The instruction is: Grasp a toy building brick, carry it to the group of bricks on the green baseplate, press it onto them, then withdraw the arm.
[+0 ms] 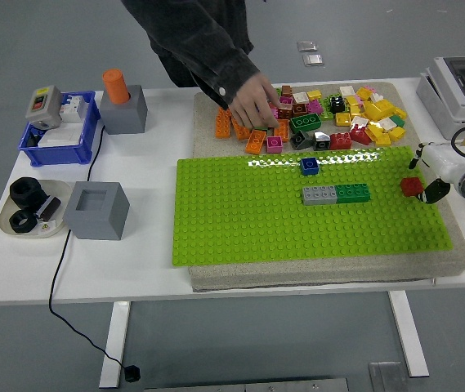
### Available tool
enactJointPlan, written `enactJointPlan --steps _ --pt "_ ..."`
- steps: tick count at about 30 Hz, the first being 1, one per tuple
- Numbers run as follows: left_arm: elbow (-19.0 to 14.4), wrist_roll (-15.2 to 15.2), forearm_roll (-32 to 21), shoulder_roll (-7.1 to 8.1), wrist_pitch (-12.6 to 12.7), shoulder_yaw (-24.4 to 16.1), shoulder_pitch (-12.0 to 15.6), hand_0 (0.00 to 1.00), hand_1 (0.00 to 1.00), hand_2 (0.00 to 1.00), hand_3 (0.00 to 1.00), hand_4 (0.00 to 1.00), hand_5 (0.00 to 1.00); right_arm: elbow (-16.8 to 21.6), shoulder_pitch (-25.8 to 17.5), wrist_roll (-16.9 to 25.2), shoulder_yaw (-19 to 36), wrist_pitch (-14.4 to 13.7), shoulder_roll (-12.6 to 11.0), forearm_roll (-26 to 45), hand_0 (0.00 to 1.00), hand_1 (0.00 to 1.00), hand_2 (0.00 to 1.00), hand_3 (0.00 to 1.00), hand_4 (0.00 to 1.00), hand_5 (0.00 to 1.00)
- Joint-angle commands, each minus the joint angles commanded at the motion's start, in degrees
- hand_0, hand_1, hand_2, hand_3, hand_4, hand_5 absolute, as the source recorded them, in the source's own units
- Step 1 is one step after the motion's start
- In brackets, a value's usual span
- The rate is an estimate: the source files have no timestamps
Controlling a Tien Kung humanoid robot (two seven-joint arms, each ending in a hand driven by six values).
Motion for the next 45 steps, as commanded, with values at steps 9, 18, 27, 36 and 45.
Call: enactJointPlan --steps 9,18,27,36,45 --pt "0.0 0.0 -0.1 -0.02 0.0 0.0 -0.2 0.596 0.617 0.550 0.592 0.723 0.217 -2.5 0.8 0.9 -0.9 -0.4 0.9 1.0 0.998 0.990 0.988 0.717 0.794 0.079" --pt "0.0 0.0 -0.2 -0.06 0.0 0.2 -0.2 0.596 0.617 0.551 0.592 0.723 0.218 -4.5 1.5 1.9 -1.9 -0.8 1.8 2.5 0.998 0.985 0.981 0.700 0.771 0.080" --pt "0.0 0.0 -0.3 -0.04 -0.1 0.4 -0.1 0.596 0.618 0.551 0.593 0.724 0.221 -5.9 1.6 2.3 -2.3 -0.9 1.9 4.1 0.995 0.978 0.960 0.682 0.645 0.112" --pt "0.0 -0.3 -0.5 -0.08 -0.1 0.6 -0.1 0.595 0.618 0.551 0.592 0.723 0.221 -6.1 1.7 2.8 -2.3 -1.3 1.9 5.4 0.990 0.969 0.954 0.681 0.596 0.137" --pt "0.0 -0.5 -1.0 -0.17 -0.1 0.9 -0.1 0.595 0.617 0.551 0.596 0.723 0.214 -6.3 1.9 2.8 -2.7 -1.1 1.7 6.2 0.982 0.962 0.947 0.674 0.564 0.172"
